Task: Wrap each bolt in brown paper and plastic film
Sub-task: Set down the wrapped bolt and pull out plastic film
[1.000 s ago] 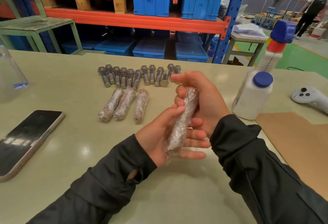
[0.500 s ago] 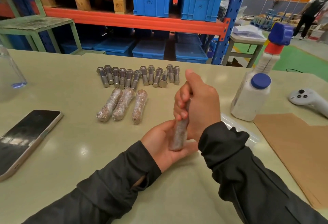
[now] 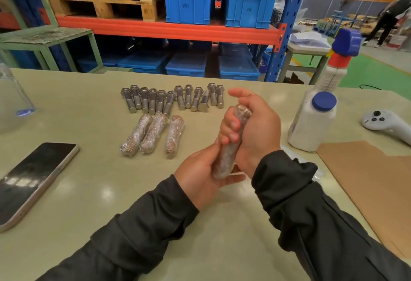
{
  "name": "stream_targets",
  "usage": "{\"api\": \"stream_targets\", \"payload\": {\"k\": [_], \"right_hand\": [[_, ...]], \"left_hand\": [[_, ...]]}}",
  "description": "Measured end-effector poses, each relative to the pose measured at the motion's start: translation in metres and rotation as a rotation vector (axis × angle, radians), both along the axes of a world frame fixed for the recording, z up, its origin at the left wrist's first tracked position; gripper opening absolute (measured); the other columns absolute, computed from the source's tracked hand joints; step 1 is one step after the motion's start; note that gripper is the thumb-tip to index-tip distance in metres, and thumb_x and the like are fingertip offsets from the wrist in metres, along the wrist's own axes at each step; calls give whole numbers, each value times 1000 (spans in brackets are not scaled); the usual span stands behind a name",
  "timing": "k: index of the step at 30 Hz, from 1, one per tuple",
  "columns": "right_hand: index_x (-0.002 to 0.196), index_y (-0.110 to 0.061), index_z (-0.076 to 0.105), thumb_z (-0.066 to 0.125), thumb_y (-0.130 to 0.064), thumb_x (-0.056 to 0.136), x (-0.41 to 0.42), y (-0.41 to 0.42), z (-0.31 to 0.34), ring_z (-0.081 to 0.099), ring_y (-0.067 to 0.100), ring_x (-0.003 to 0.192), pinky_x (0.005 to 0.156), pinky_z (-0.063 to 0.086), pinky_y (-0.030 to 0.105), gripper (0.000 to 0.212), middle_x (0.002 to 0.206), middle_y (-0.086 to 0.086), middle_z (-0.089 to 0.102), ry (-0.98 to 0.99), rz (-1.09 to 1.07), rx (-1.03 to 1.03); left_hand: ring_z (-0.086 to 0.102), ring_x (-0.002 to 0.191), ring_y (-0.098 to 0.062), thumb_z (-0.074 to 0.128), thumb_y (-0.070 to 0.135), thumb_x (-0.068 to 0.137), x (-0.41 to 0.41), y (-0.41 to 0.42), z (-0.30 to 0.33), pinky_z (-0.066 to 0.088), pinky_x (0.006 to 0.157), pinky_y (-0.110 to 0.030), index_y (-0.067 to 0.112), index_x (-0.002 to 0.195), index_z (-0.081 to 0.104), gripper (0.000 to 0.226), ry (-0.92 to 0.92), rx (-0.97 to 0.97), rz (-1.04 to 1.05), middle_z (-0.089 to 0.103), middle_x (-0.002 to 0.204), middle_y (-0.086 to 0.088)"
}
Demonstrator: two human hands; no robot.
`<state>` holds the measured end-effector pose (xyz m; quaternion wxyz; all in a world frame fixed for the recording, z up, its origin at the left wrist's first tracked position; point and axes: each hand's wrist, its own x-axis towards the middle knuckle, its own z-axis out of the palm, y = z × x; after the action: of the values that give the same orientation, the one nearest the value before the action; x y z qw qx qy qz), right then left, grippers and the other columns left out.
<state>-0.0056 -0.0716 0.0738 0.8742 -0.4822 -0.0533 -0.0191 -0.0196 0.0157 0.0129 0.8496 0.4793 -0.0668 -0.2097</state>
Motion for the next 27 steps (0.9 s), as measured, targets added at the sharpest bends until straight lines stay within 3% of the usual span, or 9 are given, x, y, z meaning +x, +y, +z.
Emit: {"api": "stream_targets", "payload": {"k": [2,4,8,11,14,17,19,23,27], "right_hand": [[92,-11,57,32,-11,91,4,-5,6,27,11,32,37,31,17,24,40,-2,32,25,-43,33],[95,-12,57,31,-11,91,7,-7,7,28,11,32,37,31,18,26,40,-2,33,51,-77,10],[101,-14,55,37,-19,96,9,-3,2,40,11,39,45,45,23,19,45,-2,43,96,-5,-185],[106,-24,48,36,-48,96,16,-11,6,61,10,78,81,50,34,28,82,-5,62,80,41,-513],[136,-31,28,35,-55,93,19,-37,9,53,5,97,86,40,24,50,105,-8,55,-62,-93,-1037],[143,-33,19,49,-47,90,13,-70,-4,43,23,118,97,38,37,63,131,4,44,-85,-228,-1754],[145,-35,14,52,-53,86,4,-86,-18,39,27,122,99,34,38,72,136,5,39,-29,-204,-2058],[147,-38,1,56,-66,76,-13,-97,-40,43,23,119,93,38,32,93,136,1,34,7,-66,-2087],[147,-39,0,56,-48,85,-13,-99,-48,48,20,111,83,42,28,84,134,-1,34,-92,-206,-2070]], "left_hand": [[59,92,1,38,50,86,-1,0,1,48,84,-21,27,102,58,35,-281,326,44,63,103,6],[52,76,3,40,51,90,-4,1,1,42,73,-13,25,94,56,31,-461,520,82,56,86,10],[47,75,-12,41,36,85,-5,6,-4,41,72,-28,12,86,57,28,-614,728,185,51,83,-4],[50,70,-1,48,14,95,1,16,2,43,65,-17,4,101,61,17,-544,659,346,56,84,-5],[51,58,8,49,12,93,11,34,12,42,54,-8,10,96,62,13,-531,713,539,56,72,5],[56,67,-15,55,26,91,26,61,13,46,61,-27,11,92,67,19,-482,1015,810,63,73,-7],[57,69,-27,59,33,88,34,77,11,41,60,-29,11,89,71,24,-398,1196,923,64,72,-9],[47,58,-26,56,38,89,50,86,6,29,49,-27,9,72,64,35,-231,1448,830,50,54,-4],[49,71,-27,53,40,90,66,82,4,33,60,-28,5,94,64,37,-193,1673,743,59,77,-12]]}}
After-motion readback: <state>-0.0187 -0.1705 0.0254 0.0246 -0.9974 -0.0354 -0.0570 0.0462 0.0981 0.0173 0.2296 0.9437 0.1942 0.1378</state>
